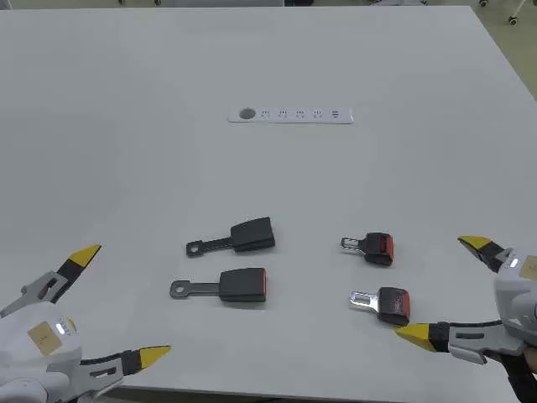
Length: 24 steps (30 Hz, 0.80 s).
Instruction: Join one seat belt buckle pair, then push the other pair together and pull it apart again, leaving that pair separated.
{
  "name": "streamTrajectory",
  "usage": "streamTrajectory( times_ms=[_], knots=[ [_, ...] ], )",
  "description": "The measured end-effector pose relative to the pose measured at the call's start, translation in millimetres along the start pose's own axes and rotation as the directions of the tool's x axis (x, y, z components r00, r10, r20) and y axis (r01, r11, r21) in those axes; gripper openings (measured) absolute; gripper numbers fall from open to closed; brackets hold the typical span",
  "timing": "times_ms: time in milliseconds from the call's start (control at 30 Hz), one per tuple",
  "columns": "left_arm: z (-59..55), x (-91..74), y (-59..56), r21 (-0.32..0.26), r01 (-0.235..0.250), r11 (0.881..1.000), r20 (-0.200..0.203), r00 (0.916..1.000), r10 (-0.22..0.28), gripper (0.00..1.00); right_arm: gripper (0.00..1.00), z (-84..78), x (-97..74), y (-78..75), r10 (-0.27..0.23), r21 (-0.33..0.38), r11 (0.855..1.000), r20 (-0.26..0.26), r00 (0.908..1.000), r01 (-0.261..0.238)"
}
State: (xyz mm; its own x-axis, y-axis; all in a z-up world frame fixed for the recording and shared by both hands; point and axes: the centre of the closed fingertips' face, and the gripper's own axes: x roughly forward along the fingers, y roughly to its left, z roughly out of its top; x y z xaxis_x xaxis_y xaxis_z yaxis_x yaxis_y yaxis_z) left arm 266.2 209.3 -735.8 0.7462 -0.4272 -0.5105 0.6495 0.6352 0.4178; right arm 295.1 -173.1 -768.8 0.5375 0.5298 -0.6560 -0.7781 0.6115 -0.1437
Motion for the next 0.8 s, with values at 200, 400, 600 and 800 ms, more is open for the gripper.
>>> streamTrajectory(
  times_ms=[200, 400, 600, 800],
  knots=[
    [2.0, -0.8, 5.6, -0.032, -0.014, 0.999, 0.014, 0.9998, 0.014, 1.0, 1.0, 15.7, 13.1, 14.4, 0.004, 0.005, 1.0, 0.026, 0.9997, -0.004],
    [-1.8, 1.1, 3.3, -0.022, -0.001, 1.0, 0.006, 1.0, 0.001, 1.0, 1.0, 19.1, 13.4, 9.5, -0.015, -0.002, 1.0, 0.024, 0.9996, 0.015],
    [-3.1, 1.1, 2.5, -0.015, 0.0, 1.0, 0.001, 1.0, 0.0, 1.0, 0.99, 16.4, 13.8, 7.9, -0.019, 0.002, 1.0, 0.019, 0.9996, 0.019],
    [-3.6, 0.6, 2.5, -0.011, -0.005, 1.0, -0.003, 1.0, 0.005, 1.0, 0.99, 14.9, 14.6, 11.9, -0.01, -0.01, 1.0, 0.008, 0.9999, 0.01]
  ],
)
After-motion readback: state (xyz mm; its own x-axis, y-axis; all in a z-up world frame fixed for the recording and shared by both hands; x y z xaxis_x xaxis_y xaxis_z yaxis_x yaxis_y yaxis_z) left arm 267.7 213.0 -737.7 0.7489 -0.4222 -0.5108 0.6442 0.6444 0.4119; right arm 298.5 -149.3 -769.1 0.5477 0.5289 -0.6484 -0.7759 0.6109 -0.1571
